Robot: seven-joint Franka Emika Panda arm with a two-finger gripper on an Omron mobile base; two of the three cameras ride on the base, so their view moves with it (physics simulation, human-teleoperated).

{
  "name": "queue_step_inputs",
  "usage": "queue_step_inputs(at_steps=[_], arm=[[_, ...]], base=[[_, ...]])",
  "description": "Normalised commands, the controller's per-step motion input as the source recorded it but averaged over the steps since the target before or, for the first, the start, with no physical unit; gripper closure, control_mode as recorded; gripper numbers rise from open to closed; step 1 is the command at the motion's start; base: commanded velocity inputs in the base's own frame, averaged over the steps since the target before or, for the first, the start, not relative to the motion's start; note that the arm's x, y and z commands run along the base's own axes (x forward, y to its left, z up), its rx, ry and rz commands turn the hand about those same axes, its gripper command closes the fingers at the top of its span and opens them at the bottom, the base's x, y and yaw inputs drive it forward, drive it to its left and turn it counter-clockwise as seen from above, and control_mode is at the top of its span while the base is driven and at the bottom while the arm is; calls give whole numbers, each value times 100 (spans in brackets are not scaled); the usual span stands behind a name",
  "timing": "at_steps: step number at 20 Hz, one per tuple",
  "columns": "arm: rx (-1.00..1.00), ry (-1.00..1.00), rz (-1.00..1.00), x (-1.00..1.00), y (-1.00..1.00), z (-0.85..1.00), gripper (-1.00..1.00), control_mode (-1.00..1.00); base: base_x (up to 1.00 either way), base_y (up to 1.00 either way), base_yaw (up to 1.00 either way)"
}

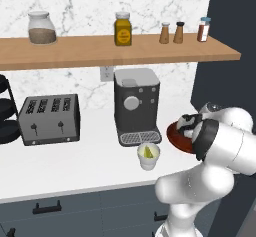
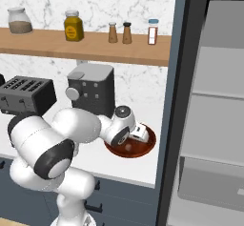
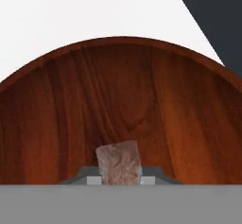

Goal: Grab a lemon wedge from the fridge and one ice cube from the ice bowl, and put them in the glass of lemonade.

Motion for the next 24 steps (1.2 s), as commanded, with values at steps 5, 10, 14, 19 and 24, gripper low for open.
queue_step_inputs(at_steps=[5, 10, 14, 19, 24], arm=[[-2, -9, 18, -33, 98, 100, 100, -100], [-8, 6, 21, -29, 100, 100, 100, -100], [-8, 27, 22, -38, 100, 75, 100, -100], [-5, 30, 18, -13, 97, 4, 100, -100], [0, 5, 16, 0, 58, -14, 100, -100]], base=[[0, 0, 0], [0, 0, 0], [0, 0, 0], [0, 0, 0], [0, 0, 0]])
